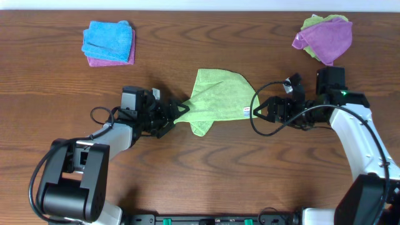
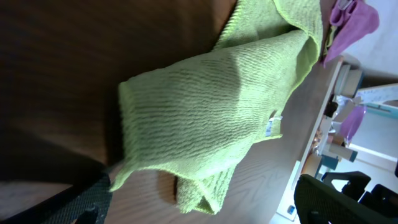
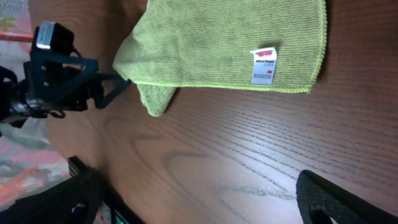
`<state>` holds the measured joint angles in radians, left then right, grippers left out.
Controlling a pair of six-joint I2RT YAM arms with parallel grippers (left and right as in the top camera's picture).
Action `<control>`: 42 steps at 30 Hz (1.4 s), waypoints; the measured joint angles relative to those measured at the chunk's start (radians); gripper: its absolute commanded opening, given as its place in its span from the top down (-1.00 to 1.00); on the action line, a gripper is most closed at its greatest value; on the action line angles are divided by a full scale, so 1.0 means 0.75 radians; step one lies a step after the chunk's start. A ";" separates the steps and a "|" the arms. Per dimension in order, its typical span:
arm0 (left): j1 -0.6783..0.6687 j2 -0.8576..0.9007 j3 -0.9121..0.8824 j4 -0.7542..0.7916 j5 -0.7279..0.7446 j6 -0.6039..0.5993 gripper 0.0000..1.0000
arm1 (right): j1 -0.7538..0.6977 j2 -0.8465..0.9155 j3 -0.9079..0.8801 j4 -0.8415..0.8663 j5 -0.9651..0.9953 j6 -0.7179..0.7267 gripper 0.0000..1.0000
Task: Fold the cloth
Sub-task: 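Grasp the green cloth's left and right edges with both grippers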
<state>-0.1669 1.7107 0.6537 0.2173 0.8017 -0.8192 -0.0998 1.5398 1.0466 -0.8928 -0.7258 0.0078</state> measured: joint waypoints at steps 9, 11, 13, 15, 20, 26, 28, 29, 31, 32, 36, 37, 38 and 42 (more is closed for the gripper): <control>-0.008 0.014 0.011 0.039 -0.036 -0.024 -0.89 | 0.000 0.000 0.000 -0.019 -0.010 0.000 -0.99; -0.008 0.016 0.012 0.038 -0.051 -0.020 -0.86 | 0.000 0.000 0.000 -0.020 -0.010 0.000 -0.99; -0.009 0.016 0.013 0.034 -0.057 -0.012 -0.84 | 0.000 0.000 0.000 -0.024 -0.010 0.000 -0.99; -0.008 0.016 0.019 0.007 -0.060 0.022 -0.84 | 0.000 0.000 0.000 -0.030 -0.010 0.000 -0.99; 0.008 0.016 0.027 -0.021 -0.050 0.116 -0.82 | 0.000 0.000 0.000 -0.031 -0.010 0.000 -0.98; 0.031 0.014 0.044 -0.104 -0.041 0.208 -0.84 | 0.000 0.000 0.000 -0.031 -0.010 0.000 -0.99; 0.031 0.011 0.049 -0.115 -0.038 0.226 -0.95 | 0.000 0.000 0.000 -0.030 -0.010 0.000 -0.99; 0.031 0.009 0.052 -0.115 -0.038 0.230 -0.96 | 0.000 0.000 0.000 -0.030 -0.011 0.000 -0.99; 0.030 0.008 0.053 -0.107 -0.041 0.221 -0.93 | 0.000 0.000 0.000 -0.029 -0.011 0.000 -0.98; 0.030 0.008 0.053 -0.103 -0.047 0.216 -0.93 | 0.000 0.000 0.000 -0.029 -0.011 0.000 -0.99; 0.003 0.008 0.053 -0.052 -0.113 0.170 -0.94 | 0.000 0.000 0.000 -0.029 -0.010 0.000 -0.99; -0.012 0.008 0.053 -0.035 -0.139 0.159 -0.95 | 0.000 0.000 0.000 -0.028 -0.011 0.000 -0.98; -0.026 0.008 0.053 -0.023 -0.161 0.153 -0.96 | 0.000 0.000 0.000 -0.030 -0.011 0.000 -0.99; -0.083 0.006 0.054 -0.004 -0.239 0.133 -0.66 | 0.000 0.000 0.000 -0.029 -0.011 0.000 -0.98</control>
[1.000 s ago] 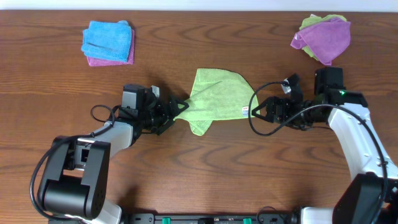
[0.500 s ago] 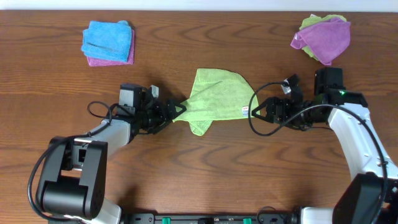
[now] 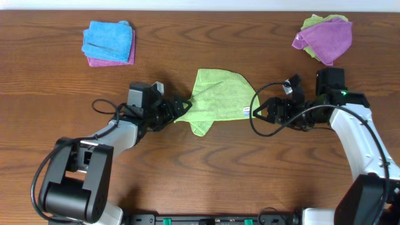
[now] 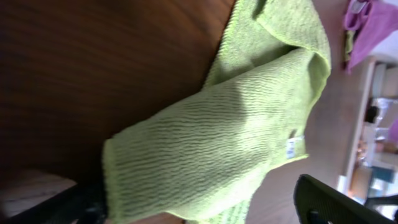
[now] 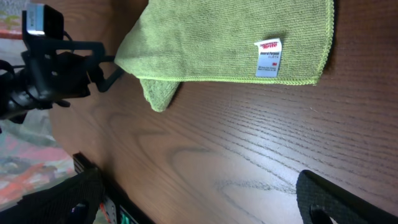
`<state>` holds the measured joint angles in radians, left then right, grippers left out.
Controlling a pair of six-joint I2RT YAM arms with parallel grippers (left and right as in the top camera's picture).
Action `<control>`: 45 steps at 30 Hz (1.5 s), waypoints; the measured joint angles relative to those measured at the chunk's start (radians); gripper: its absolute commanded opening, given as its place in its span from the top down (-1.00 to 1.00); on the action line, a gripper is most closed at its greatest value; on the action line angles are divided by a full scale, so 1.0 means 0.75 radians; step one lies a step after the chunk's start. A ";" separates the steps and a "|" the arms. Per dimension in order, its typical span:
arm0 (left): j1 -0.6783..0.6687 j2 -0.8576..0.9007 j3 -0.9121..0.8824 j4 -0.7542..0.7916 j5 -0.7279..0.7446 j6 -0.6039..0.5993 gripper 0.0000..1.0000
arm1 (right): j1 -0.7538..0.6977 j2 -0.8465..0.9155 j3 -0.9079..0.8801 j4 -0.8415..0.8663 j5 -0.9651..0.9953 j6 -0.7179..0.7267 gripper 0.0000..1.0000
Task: Fold the cloth
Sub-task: 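Grasp the green cloth's left and right edges with both grippers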
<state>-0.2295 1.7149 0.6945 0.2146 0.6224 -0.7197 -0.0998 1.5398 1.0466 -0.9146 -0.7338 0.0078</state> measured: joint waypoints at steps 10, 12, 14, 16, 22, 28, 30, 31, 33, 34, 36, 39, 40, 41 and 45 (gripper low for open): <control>-0.015 0.025 -0.020 -0.032 -0.080 -0.063 0.87 | 0.000 0.000 0.000 0.000 0.025 0.000 -0.98; -0.015 0.035 -0.027 -0.033 -0.077 -0.076 0.88 | 0.000 0.000 0.000 0.001 0.050 0.000 -0.99; -0.015 0.038 -0.029 -0.033 -0.070 -0.083 0.88 | -0.001 0.000 -0.003 0.019 0.077 0.000 -0.99; -0.015 0.038 -0.029 -0.031 -0.058 -0.089 0.88 | 0.000 -0.001 -0.012 0.047 0.097 0.002 -0.99; -0.015 0.039 -0.030 -0.001 0.013 -0.093 0.88 | 0.000 -0.003 -0.137 0.267 0.138 0.055 -0.98; -0.015 0.039 -0.030 0.038 0.078 -0.093 0.88 | 0.000 -0.003 -0.345 0.533 0.145 0.143 -0.91; -0.015 0.039 -0.030 0.039 0.100 -0.093 0.88 | 0.000 -0.003 -0.396 0.614 0.146 0.181 -0.88; -0.015 0.039 -0.030 0.038 0.109 -0.093 0.88 | 0.000 -0.003 -0.418 0.650 0.149 0.199 -0.86; -0.015 0.039 -0.030 0.039 0.134 -0.093 0.88 | 0.000 -0.003 -0.456 0.721 0.152 0.244 -0.82; -0.015 0.039 -0.030 0.039 0.143 -0.093 0.88 | 0.000 -0.003 -0.469 0.750 0.152 0.260 -0.80; -0.015 0.039 -0.030 0.039 0.164 -0.093 0.88 | 0.000 -0.003 -0.490 0.811 0.151 0.298 -0.78; -0.015 0.039 -0.030 0.039 0.194 -0.093 0.88 | 0.000 -0.003 -0.515 0.896 0.152 0.352 -0.77; -0.015 0.039 -0.030 0.039 0.202 -0.093 0.88 | 0.000 -0.003 -0.519 0.918 0.152 0.368 -0.77; -0.015 0.039 -0.030 0.039 0.210 -0.093 0.88 | 0.000 -0.003 -0.521 0.934 0.152 0.380 -0.77; -0.015 0.039 -0.030 0.039 0.219 -0.093 0.88 | 0.007 0.012 -0.523 1.011 0.153 0.430 -0.82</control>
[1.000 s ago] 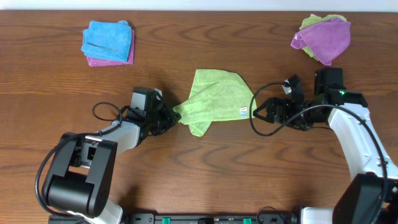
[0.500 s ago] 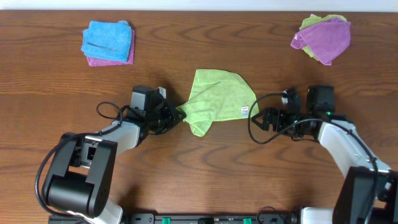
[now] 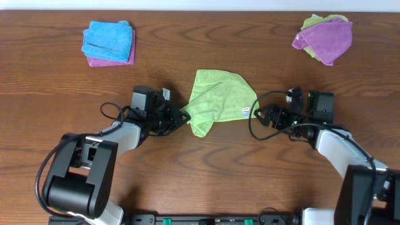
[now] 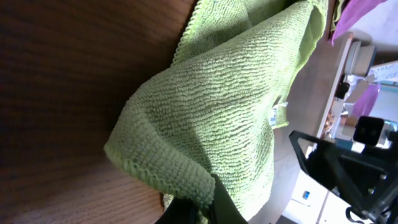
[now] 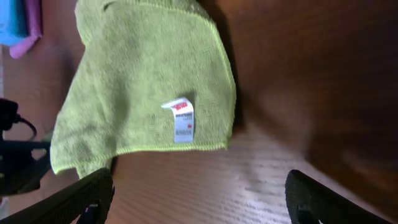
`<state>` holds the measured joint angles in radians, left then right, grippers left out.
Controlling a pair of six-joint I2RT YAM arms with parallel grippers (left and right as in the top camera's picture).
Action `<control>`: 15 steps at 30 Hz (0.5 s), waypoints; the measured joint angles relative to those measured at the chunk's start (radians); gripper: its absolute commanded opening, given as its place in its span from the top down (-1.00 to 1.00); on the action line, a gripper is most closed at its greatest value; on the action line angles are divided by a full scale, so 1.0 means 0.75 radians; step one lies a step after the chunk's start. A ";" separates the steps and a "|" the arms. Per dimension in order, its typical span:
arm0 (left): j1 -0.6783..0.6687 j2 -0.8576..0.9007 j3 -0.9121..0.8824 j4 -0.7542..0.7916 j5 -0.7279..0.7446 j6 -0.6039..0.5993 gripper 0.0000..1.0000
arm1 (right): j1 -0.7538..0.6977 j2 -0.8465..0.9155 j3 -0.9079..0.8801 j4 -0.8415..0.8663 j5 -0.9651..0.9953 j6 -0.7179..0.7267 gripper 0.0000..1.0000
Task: Fold the cloth
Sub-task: 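Grasp the green cloth's left and right edges with both grippers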
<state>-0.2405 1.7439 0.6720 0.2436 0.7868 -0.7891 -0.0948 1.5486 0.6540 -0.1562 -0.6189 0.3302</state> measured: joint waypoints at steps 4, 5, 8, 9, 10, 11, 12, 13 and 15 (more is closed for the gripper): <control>0.000 0.000 0.000 0.000 0.001 0.000 0.88 | 0.021 0.059 0.000 0.069 0.005 0.051 -0.82; 0.000 0.000 0.000 0.000 0.001 0.000 0.88 | 0.028 0.078 0.000 0.083 0.006 0.061 -0.81; 0.000 0.000 0.000 0.000 0.007 0.000 0.88 | 0.057 0.123 0.001 0.148 -0.004 0.094 -0.78; 0.000 0.000 0.000 0.001 0.010 0.000 0.88 | 0.066 0.129 0.001 0.166 -0.006 0.104 -0.77; 0.000 0.000 0.000 0.001 0.016 -0.001 0.88 | 0.075 0.138 0.001 0.185 -0.010 0.113 -0.75; 0.000 0.000 -0.001 0.007 0.023 -0.001 0.88 | 0.087 0.148 0.001 0.205 -0.015 0.122 -0.72; 0.000 0.000 -0.001 0.018 0.028 0.000 0.88 | 0.100 0.157 0.001 0.225 -0.016 0.135 -0.70; 0.000 0.000 -0.001 0.031 0.034 -0.001 0.88 | 0.111 0.165 0.002 0.240 -0.018 0.145 -0.68; 0.000 0.000 -0.001 0.044 0.040 -0.007 0.88 | 0.136 0.178 0.004 0.264 -0.016 0.165 -0.61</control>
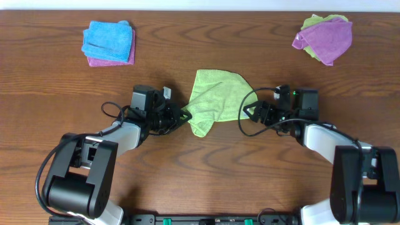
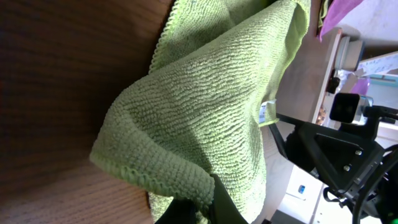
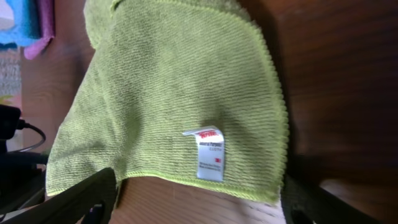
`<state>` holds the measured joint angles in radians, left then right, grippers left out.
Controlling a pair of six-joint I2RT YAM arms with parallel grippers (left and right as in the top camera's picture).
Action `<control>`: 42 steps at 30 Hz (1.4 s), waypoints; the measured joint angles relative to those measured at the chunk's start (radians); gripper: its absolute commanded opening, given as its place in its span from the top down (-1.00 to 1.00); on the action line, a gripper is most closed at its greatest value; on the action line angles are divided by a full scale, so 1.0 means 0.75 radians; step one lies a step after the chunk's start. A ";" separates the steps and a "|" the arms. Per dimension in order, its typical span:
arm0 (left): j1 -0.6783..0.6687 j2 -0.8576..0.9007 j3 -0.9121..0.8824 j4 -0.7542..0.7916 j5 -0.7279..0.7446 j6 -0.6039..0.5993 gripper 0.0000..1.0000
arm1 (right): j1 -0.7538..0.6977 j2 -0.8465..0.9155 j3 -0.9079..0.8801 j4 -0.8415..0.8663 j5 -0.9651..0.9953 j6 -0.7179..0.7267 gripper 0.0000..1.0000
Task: Fold the cloth
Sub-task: 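Grasp the green cloth's left and right edges with both grippers, then lift the cloth and pull it toward the far side, stretching it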
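Note:
The lime-green cloth [image 1: 215, 97] lies crumpled in a rough triangle at the middle of the table. My left gripper [image 1: 182, 115] is shut on its left corner, and in the left wrist view the fold of cloth [image 2: 205, 112] bulges out of the pinched fingers [image 2: 219, 208]. My right gripper [image 1: 245, 114] stands open at the cloth's right edge. In the right wrist view the cloth [image 3: 168, 93] and its white label [image 3: 209, 154] lie between the spread fingers [image 3: 87, 199], with the hem just ahead of them.
A blue cloth stacked on a pink one [image 1: 108, 42] sits at the far left. A heap of purple and green cloths [image 1: 325, 36] lies at the far right. The dark wooden table [image 1: 206, 181] runs to a pale edge at the back.
My right gripper has moved left, up to the cloth's right edge, so the label now lies between its open fingers. The left gripper keeps its hold on the left corner.
At first both grippers were open, the left at the cloth's left corner and the right well off its right edge. The left then stood closer, and later was shut on the corner. The right dropped lower and came in to the labelled edge.

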<state>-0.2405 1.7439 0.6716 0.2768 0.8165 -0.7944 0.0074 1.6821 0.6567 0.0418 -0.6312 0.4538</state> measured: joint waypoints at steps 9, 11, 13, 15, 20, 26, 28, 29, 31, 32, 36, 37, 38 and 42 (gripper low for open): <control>0.000 0.000 0.000 0.015 0.031 -0.023 0.88 | 0.047 0.042 0.016 0.040 0.052 0.032 -0.25; 0.000 0.000 0.000 0.015 0.031 -0.023 0.88 | 0.048 0.052 0.019 0.047 0.065 0.037 -0.09; 0.000 0.000 0.000 0.016 0.031 -0.023 0.88 | 0.051 0.060 0.022 0.047 0.096 0.046 0.10; 0.000 0.000 0.000 0.016 0.035 -0.023 0.88 | 0.051 0.063 0.022 0.047 0.121 0.044 0.37; 0.000 0.000 0.000 0.016 0.056 -0.023 0.88 | 0.054 0.080 0.020 0.042 0.226 0.050 0.97; 0.002 0.000 0.000 0.016 0.071 -0.023 0.88 | 0.056 0.082 0.021 0.045 0.238 0.052 0.97; 0.009 0.000 0.000 0.016 0.086 -0.023 0.88 | 0.055 0.081 0.021 0.045 0.235 0.050 0.98; 0.020 0.000 0.000 0.016 0.099 -0.023 0.88 | 0.055 0.079 0.021 0.043 0.234 0.048 0.97; 0.056 0.000 0.001 0.016 0.126 -0.023 0.88 | 0.055 0.065 0.021 0.018 0.234 0.048 0.98; 0.083 0.000 0.002 0.015 0.140 -0.024 0.88 | 0.055 0.050 0.021 -0.007 0.239 0.048 0.97; 0.200 0.003 0.066 0.005 0.205 -0.063 0.88 | 0.055 -0.103 0.020 -0.098 0.245 0.048 0.97; 0.227 0.003 0.116 0.005 0.222 -0.083 0.88 | 0.055 -0.168 0.023 -0.113 0.244 0.050 0.97; 0.243 0.003 0.166 0.004 0.237 -0.096 0.88 | 0.055 -0.235 0.032 -0.132 0.242 0.051 0.97; 0.253 0.003 0.365 0.009 0.269 -0.144 0.88 | 0.056 -0.427 0.113 -0.145 0.229 0.060 0.97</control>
<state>-0.0509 1.7458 0.9451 0.2836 1.0183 -0.9028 0.0494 1.3621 0.7414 -0.0673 -0.4595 0.4988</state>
